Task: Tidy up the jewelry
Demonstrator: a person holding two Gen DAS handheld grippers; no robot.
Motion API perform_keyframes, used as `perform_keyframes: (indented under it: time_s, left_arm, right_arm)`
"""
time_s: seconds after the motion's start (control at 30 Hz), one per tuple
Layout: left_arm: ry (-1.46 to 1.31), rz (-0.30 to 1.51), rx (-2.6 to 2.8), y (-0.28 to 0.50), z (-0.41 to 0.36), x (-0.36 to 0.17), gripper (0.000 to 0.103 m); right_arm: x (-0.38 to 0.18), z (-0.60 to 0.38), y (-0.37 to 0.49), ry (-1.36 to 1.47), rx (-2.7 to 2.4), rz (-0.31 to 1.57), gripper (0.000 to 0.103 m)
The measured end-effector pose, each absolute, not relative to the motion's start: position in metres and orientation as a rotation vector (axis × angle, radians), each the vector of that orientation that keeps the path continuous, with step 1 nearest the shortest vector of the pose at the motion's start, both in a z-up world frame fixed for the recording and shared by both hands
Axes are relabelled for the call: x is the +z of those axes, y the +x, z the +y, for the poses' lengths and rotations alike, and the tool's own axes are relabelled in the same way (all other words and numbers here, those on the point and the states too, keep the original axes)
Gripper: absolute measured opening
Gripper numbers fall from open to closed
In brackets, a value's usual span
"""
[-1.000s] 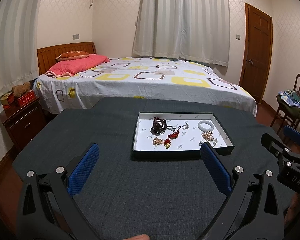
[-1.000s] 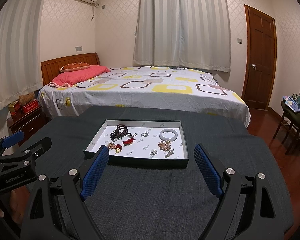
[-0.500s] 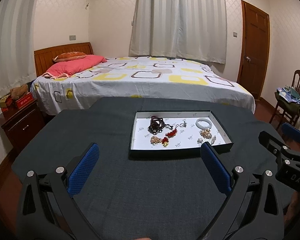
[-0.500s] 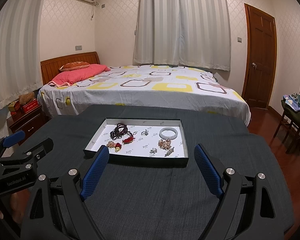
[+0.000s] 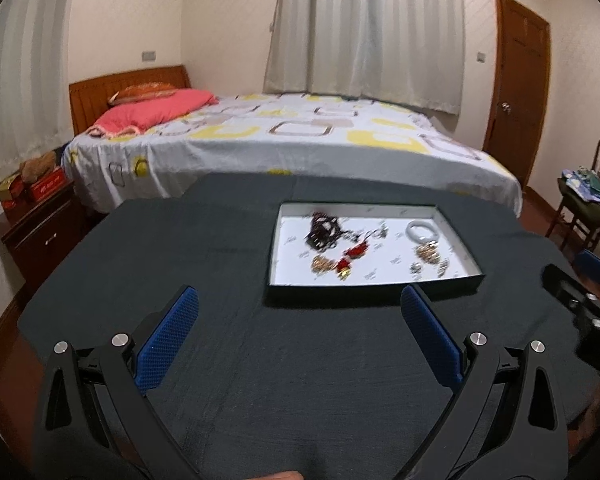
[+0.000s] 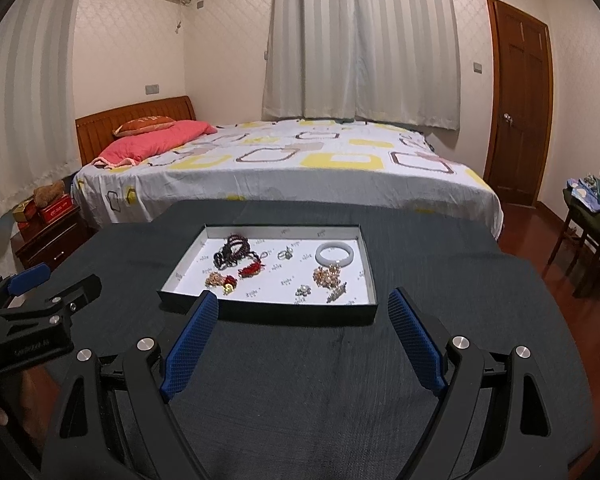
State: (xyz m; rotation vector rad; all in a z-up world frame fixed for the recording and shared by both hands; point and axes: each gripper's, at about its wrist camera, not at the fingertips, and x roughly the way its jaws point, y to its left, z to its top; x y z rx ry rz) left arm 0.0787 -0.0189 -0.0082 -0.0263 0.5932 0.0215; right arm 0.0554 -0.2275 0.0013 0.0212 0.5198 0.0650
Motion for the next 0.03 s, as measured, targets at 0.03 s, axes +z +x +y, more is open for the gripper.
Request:
perform_keyframes:
  time_s: [0.03]
  left_arm:
    - [-0.027,0.606,0.033,0.0834,-0.0167,-0.0122,0.099]
  right_arm:
    - [0.0013,-0.2275,0.0554,0.021,0.065,0.52,0.084]
